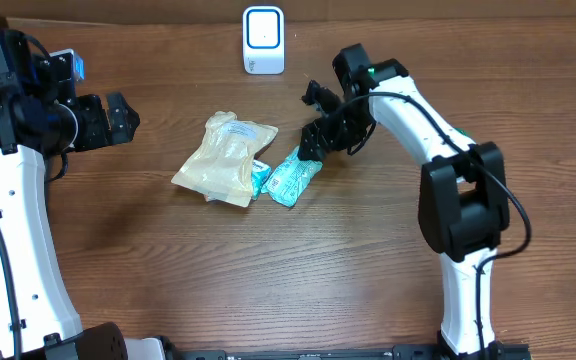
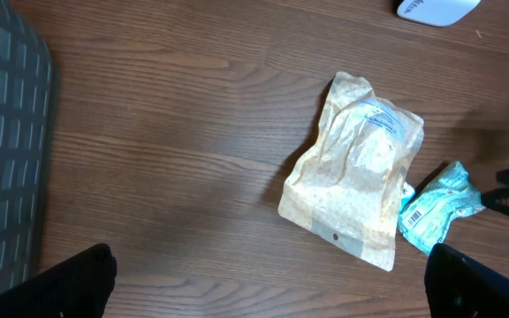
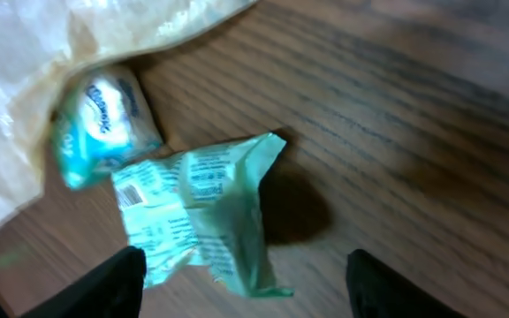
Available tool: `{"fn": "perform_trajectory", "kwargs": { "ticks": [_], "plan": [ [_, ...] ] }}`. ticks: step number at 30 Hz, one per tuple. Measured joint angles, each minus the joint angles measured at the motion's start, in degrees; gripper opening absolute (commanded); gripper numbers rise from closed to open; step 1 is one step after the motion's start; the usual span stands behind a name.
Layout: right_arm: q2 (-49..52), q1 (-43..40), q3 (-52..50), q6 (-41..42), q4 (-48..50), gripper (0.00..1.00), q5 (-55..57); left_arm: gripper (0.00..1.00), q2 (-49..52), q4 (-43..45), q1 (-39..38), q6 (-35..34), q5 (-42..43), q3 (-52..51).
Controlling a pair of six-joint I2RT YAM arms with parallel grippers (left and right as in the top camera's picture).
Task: Scan the item barcode
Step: 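Reach the right gripper to the teal Kleenex pack and grasp it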
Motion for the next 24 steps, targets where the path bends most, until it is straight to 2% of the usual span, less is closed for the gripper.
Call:
{"fn": "perform_trajectory", "kwargs": {
  "ticks": [2,5,7,10,18,22,24],
  "plan": [
    [1.7,0.0,0.0,-0.7,-0.2,0.51,-0.7,1.00,0.0,0.0,0.0,0.0,0.0,0.0],
    [3.1,0.0,0.0,-1.7,-0.1,0.50,-2.3,1.00,0.0,0.0,0.0,0.0,0.0,0.0],
    [3.5,0.0,0.0,-2.0,0.1,0.43,-3.4,1.00,0.0,0.0,0.0,0.0,0.0,0.0],
    [3.6,0.0,0.0,-2.3,0.1,0.38,-4.6,1.00,0.0,0.0,0.0,0.0,0.0,0.0],
    [3.7,0.0,-4.9,-2.5,4.6,0.33,-8.0,0.99,0.0,0.0,0.0,0.0,0.0,0.0],
    [3.7,-0.1,-7.2,-2.5,5.3,0.11,-10.1,0.99,0.0,0.0,0.0,0.0,0.0,0.0],
    [3.7,-0.2,-7.4,-2.4,5.4,0.07,-10.8,1.00,0.0,0.0,0.0,0.0,0.0,0.0]
  ]
}}
